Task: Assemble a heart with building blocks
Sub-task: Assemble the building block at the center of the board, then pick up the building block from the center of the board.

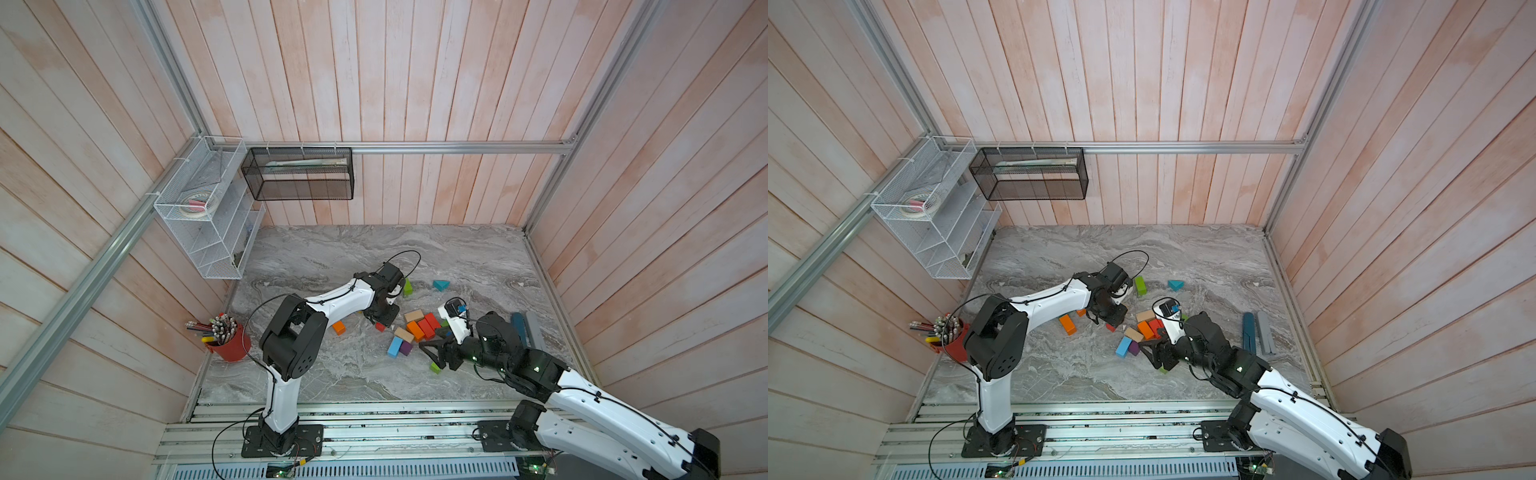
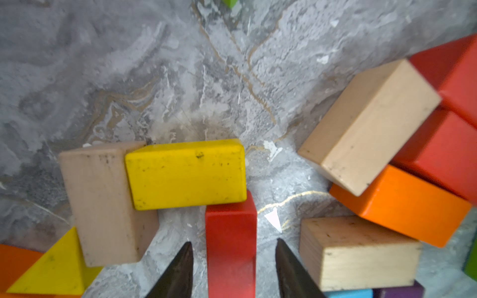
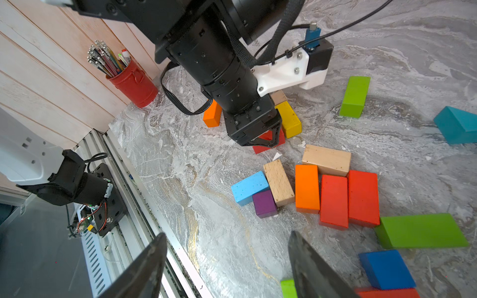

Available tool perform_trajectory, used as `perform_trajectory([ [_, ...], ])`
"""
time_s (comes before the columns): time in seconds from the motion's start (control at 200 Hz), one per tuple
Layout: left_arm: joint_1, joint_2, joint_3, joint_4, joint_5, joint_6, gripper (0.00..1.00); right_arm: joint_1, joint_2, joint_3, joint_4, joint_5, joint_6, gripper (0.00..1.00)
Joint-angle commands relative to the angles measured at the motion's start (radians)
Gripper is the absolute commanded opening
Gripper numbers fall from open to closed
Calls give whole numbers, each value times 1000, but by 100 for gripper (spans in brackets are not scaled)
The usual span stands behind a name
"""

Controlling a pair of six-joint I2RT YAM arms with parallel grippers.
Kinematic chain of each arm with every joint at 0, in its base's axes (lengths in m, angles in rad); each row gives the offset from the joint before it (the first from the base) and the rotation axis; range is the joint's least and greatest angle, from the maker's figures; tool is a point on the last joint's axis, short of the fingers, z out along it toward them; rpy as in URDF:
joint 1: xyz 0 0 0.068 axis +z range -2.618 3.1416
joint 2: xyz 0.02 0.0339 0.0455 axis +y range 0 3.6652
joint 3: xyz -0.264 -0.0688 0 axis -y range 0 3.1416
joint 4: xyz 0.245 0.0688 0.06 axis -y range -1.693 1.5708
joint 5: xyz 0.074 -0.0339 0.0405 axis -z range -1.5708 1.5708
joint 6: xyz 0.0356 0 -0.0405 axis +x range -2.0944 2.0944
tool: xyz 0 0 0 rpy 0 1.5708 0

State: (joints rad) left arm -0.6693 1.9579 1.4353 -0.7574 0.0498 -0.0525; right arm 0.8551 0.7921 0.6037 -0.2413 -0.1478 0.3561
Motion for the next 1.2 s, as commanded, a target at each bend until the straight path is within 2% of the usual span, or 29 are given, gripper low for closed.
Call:
perform_trajectory([
  [0.0, 5, -106, 2, 18, 43, -43, 55, 0, 17, -13, 7, 66, 62, 73],
  [0.265, -19, -335, -157, 75, 143, -142, 56, 1, 35, -12, 53, 108, 128, 72],
  [0.53, -117, -431, -322, 104, 120, -254, 56, 1, 39, 18, 31, 124, 141, 72],
  [0.8, -147, -390, -401, 211, 105, -330, 54, 0, -14, -8, -15, 143, 160, 71],
  [1.01, -174, -298, -369, 252, 71, -321, 54, 0, -36, -19, -27, 157, 160, 72],
  [1.195, -192, -229, -336, 221, 18, -303, 55, -2, -45, -29, -33, 163, 155, 72],
])
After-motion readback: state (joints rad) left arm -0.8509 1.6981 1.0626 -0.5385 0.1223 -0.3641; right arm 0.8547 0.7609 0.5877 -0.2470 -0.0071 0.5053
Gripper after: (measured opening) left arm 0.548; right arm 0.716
